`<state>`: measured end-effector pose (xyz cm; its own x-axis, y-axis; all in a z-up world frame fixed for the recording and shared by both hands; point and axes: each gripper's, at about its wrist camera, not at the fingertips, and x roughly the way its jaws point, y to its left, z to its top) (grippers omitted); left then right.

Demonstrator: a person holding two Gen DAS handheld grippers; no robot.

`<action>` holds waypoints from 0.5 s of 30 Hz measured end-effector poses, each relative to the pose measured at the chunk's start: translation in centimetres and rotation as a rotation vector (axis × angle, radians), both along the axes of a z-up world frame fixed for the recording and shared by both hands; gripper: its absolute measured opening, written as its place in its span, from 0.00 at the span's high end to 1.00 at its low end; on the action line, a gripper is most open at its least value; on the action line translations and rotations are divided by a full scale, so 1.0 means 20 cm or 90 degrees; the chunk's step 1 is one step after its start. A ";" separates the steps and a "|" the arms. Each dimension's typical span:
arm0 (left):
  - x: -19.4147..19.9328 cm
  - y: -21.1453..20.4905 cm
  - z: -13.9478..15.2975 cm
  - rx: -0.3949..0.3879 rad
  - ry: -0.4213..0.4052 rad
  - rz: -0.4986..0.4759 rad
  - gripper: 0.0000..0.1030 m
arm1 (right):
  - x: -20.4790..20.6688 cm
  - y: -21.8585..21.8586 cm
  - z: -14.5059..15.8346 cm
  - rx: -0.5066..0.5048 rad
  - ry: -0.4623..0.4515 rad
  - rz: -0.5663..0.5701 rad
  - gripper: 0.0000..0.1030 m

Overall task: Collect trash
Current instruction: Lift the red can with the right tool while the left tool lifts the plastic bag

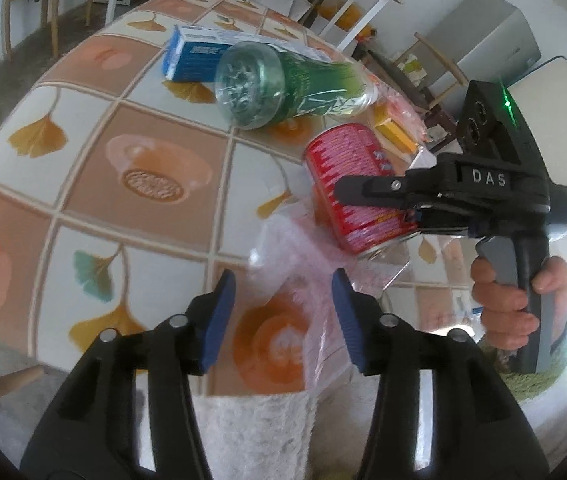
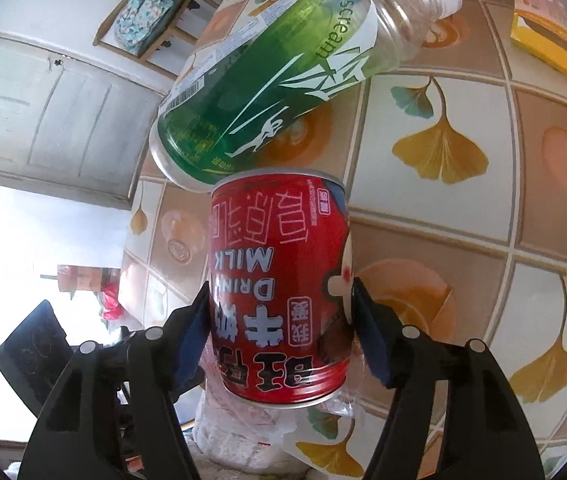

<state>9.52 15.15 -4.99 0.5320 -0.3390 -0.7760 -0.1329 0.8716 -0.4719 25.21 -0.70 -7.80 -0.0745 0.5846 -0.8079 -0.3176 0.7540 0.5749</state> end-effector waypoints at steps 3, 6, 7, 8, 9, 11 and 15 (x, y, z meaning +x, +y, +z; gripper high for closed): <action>-0.05 0.01 0.01 0.015 -0.002 0.009 0.51 | -0.01 0.00 0.00 0.003 -0.005 -0.007 0.38; -0.07 -0.01 0.03 -0.006 -0.011 -0.001 0.51 | -0.02 -0.01 0.00 0.006 -0.011 -0.014 0.38; -0.07 -0.01 0.03 -0.012 -0.012 -0.009 0.52 | -0.02 -0.01 -0.01 0.008 -0.011 -0.017 0.38; -0.07 -0.04 0.03 -0.022 -0.011 -0.023 0.52 | -0.02 -0.01 -0.01 0.009 -0.012 -0.021 0.38; -0.07 -0.05 0.02 -0.030 -0.010 -0.030 0.53 | -0.02 -0.02 -0.01 0.010 -0.013 -0.023 0.38; -0.06 -0.10 0.01 -0.034 -0.006 -0.039 0.54 | -0.02 -0.02 -0.01 0.014 -0.016 -0.028 0.38; -0.02 -0.16 -0.03 -0.031 0.009 -0.037 0.64 | -0.03 -0.05 -0.01 0.022 -0.019 -0.037 0.38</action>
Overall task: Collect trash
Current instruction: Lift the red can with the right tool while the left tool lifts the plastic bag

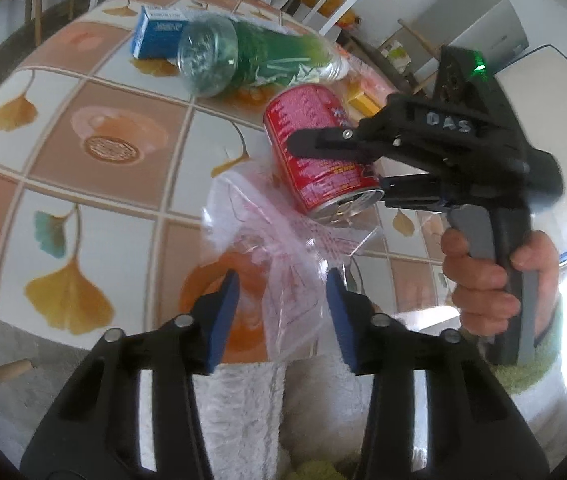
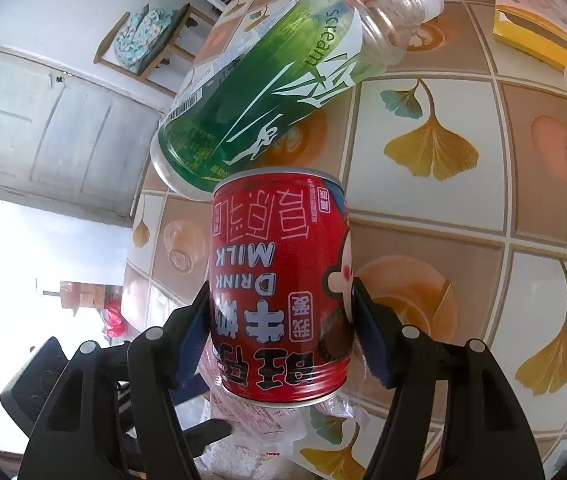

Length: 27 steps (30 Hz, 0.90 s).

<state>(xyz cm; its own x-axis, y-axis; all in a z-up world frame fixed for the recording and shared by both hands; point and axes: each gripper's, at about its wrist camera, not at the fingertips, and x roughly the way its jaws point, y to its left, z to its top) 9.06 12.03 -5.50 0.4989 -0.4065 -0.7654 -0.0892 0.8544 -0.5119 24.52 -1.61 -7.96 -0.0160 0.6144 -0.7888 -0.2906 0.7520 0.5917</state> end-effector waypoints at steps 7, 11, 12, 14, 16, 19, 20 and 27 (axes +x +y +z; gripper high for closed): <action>0.06 -0.03 -0.03 -0.001 -0.007 0.009 0.77 | 0.01 -0.03 -0.01 0.016 0.001 -0.002 0.38; 0.06 -0.03 -0.04 -0.010 -0.021 0.008 0.83 | 0.02 -0.07 -0.01 0.035 0.016 -0.006 0.38; 0.06 -0.02 -0.04 -0.010 -0.025 0.007 0.84 | 0.02 -0.09 -0.01 0.040 0.016 -0.006 0.38; 0.05 -0.02 -0.03 -0.009 -0.031 0.006 0.85 | 0.02 -0.11 0.02 0.048 0.012 -0.011 0.38; 0.05 0.00 -0.02 -0.011 -0.036 0.008 0.86 | 0.03 -0.15 0.05 0.056 0.005 -0.015 0.38; 0.03 0.01 0.00 -0.011 -0.044 0.014 0.88 | 0.03 -0.20 0.12 0.065 -0.010 -0.023 0.38; 0.02 0.01 0.01 -0.011 -0.047 0.017 0.88 | 0.03 -0.22 0.13 0.066 -0.014 -0.025 0.38; -0.07 0.07 0.08 -0.006 -0.072 0.038 0.89 | -0.02 -0.37 0.30 0.091 -0.048 -0.049 0.38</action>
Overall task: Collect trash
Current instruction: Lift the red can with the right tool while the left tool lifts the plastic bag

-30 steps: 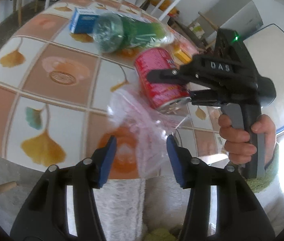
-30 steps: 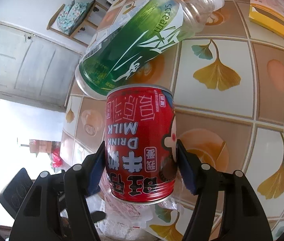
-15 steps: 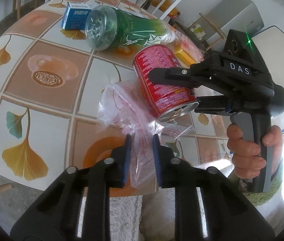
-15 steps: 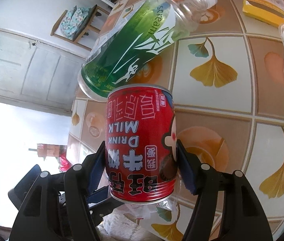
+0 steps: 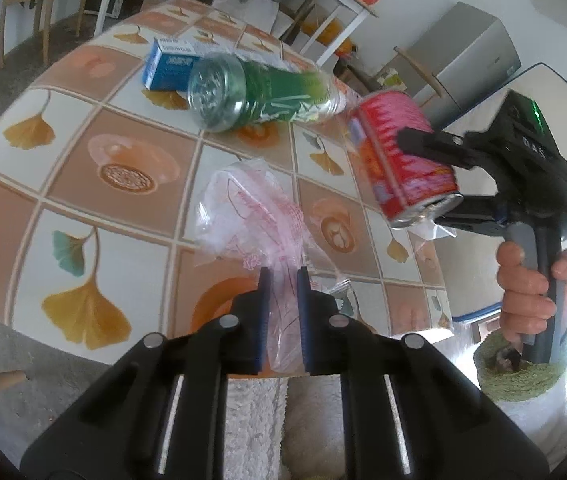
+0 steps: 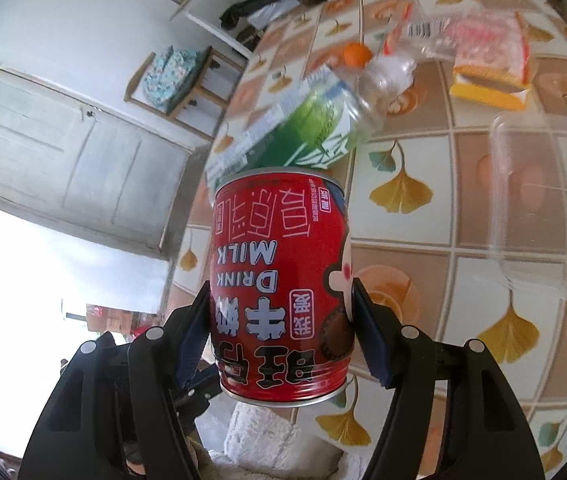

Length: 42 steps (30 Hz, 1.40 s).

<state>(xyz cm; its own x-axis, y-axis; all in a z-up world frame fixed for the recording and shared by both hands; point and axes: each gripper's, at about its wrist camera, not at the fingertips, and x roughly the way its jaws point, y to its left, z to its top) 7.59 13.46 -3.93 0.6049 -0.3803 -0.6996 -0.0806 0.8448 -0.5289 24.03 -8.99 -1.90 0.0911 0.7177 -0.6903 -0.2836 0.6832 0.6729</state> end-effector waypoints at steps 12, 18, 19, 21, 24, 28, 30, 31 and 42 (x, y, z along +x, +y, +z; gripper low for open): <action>-0.04 -0.03 0.19 0.005 -0.064 0.000 0.89 | -0.18 -0.23 0.17 0.037 -0.032 -0.032 0.38; -0.04 -0.12 0.28 0.014 -0.093 -0.024 0.89 | -0.25 -0.34 0.21 0.061 -0.039 -0.049 0.38; -0.04 -0.14 0.28 0.015 -0.096 -0.027 0.89 | -0.26 -0.36 0.22 0.065 -0.041 -0.051 0.38; -0.03 -0.18 0.31 0.018 -0.104 -0.036 0.89 | -0.28 -0.40 0.23 0.071 -0.044 -0.057 0.38; -0.02 -0.24 0.35 0.025 -0.117 -0.052 0.89 | -0.31 -0.47 0.24 0.080 -0.048 -0.067 0.38; -0.01 -0.34 0.40 0.030 -0.130 -0.078 0.90 | -0.36 -0.60 0.25 0.093 -0.054 -0.085 0.38; 0.01 -0.40 0.42 0.033 -0.136 -0.090 0.89 | -0.38 -0.66 0.26 0.098 -0.057 -0.096 0.38; 0.01 -0.42 0.43 0.035 -0.139 -0.097 0.89 | -0.39 -0.69 0.26 0.101 -0.059 -0.103 0.38; 0.12 -0.80 0.48 0.037 -0.149 -0.198 0.90 | -0.51 -1.16 0.23 0.129 -0.065 -0.210 0.38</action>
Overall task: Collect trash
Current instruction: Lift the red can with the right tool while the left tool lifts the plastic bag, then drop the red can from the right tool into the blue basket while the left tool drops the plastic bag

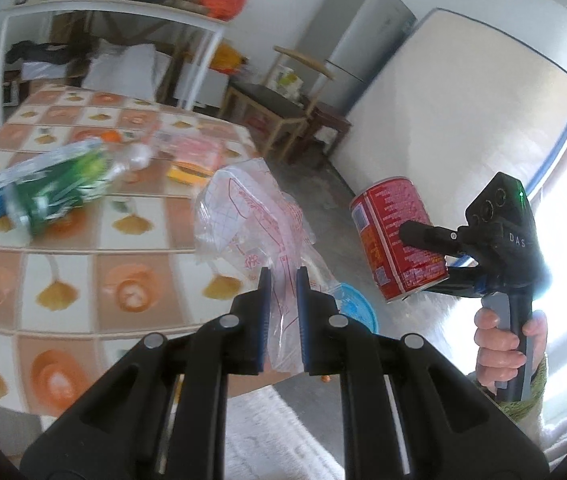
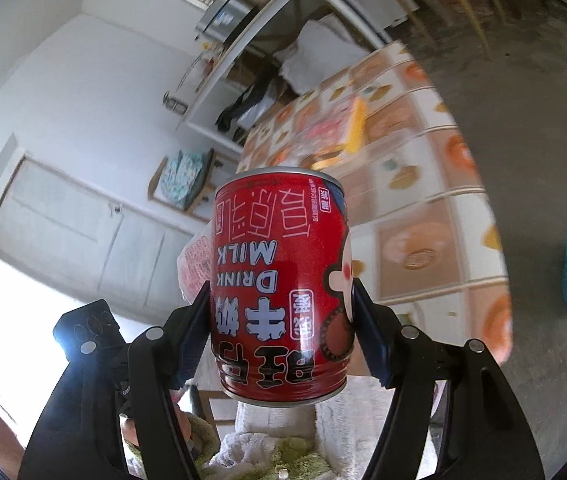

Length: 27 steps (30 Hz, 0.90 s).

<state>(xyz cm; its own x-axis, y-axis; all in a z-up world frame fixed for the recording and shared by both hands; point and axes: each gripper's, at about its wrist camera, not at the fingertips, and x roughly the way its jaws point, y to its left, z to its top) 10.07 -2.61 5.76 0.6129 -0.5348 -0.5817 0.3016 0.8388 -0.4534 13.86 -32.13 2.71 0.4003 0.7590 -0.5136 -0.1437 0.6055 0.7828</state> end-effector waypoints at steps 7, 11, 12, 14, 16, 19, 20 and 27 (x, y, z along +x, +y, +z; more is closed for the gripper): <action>0.11 -0.29 -0.01 0.000 0.018 -0.096 0.90 | -0.09 -0.36 -0.05 0.016 0.010 -0.101 0.38; 0.20 -0.50 -0.02 -0.001 0.045 -0.170 0.90 | -0.18 -0.57 -0.08 0.003 0.014 -0.180 0.38; 0.23 -0.54 -0.03 0.001 0.050 -0.184 0.90 | -0.21 -0.62 -0.09 0.001 0.017 -0.201 0.38; 0.28 -0.68 -0.04 0.015 0.060 -0.225 0.90 | -0.26 -0.73 -0.13 -0.001 0.024 -0.238 0.38; 0.32 -0.82 -0.05 0.031 0.075 -0.259 0.89 | -0.30 -0.84 -0.20 0.000 0.039 -0.275 0.38; 0.38 -1.04 -0.13 0.059 0.108 -0.310 0.89 | -0.35 -0.98 -0.35 0.007 0.075 -0.321 0.38; 0.39 -1.11 -0.16 0.070 0.121 -0.325 0.89 | -0.36 -1.00 -0.38 0.008 0.086 -0.330 0.38; 0.50 -1.58 -0.45 0.170 0.191 -0.386 0.89 | -0.32 -1.21 -0.78 0.027 0.192 -0.374 0.38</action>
